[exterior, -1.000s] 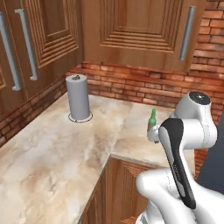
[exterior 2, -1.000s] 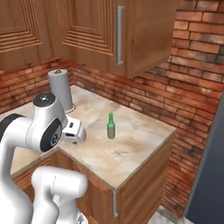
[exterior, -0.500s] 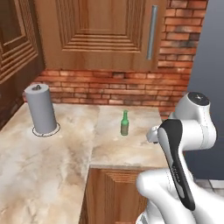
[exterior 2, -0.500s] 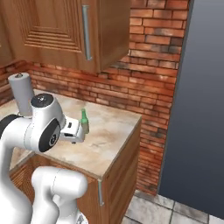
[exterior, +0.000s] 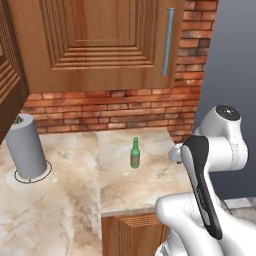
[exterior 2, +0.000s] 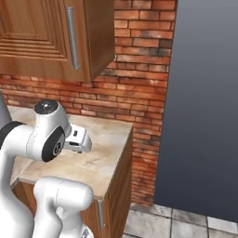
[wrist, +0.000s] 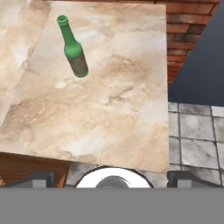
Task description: Place the drinks on the dining counter in a tight cluster.
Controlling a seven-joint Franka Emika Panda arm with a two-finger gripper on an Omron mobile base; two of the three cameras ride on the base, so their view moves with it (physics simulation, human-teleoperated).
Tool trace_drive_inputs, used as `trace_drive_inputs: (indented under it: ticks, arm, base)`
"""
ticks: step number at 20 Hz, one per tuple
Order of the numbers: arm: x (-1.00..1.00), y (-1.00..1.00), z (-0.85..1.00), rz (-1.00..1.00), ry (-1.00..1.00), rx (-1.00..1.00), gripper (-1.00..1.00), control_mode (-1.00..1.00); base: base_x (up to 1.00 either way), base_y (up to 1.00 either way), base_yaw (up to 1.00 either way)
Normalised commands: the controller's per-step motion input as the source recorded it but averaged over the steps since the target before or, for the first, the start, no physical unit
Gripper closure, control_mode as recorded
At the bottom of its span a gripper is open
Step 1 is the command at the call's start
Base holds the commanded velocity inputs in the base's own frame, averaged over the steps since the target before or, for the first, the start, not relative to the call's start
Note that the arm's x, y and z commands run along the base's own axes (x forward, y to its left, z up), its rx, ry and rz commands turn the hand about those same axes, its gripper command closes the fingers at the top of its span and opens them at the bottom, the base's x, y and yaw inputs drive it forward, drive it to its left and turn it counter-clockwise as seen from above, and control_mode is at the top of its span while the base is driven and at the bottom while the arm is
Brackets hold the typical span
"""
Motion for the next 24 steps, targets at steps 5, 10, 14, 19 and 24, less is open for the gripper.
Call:
trace_drive_inputs:
  ticks: [5,10,14,19,24]
  arm:
    - [0.00,0.00,0.00,0.00,0.00,0.00,-1.00,1.00]
    - [0.00,0.00,0.00,0.00,0.00,0.00,-1.00,1.00]
    - [0.00,0.00,0.00,0.00,0.00,0.00,-1.00,1.00]
    - [0.11,0.09,0.00,0.00,0.00,0.00,-1.00,-1.00]
    - [1.00,0.88,0.05,0.26,0.11,-0.11,-1.00,-1.00]
  base:
    - [0.39,0.25,0.00]
    - [0.00,0.00,0.00]
    - [0.00,0.00,0.00]
    - [0.00,0.00,0.00]
    - [0.00,0.00,0.00]
